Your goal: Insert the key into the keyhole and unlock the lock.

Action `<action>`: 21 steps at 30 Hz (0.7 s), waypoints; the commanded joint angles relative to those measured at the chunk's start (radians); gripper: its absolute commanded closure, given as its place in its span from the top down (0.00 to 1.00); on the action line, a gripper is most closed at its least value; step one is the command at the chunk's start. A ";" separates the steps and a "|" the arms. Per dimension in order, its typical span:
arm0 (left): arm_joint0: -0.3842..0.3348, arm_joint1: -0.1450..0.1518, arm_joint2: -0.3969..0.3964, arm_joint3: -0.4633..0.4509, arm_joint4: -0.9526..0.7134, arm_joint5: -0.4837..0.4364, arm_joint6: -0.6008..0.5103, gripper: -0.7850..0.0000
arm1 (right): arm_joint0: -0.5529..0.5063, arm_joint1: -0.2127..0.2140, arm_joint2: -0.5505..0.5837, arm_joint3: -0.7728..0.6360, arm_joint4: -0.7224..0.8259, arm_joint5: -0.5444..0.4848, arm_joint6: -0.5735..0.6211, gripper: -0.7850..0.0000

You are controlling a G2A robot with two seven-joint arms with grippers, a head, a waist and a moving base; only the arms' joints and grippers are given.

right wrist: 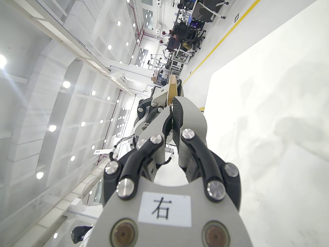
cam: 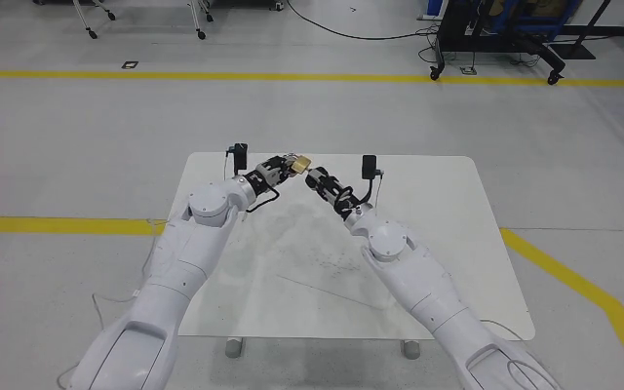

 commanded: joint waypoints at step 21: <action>-0.010 -0.005 -0.006 0.017 -0.004 0.035 -0.038 0.00 | -0.011 -0.015 0.024 0.002 -0.007 -0.012 0.022 0.25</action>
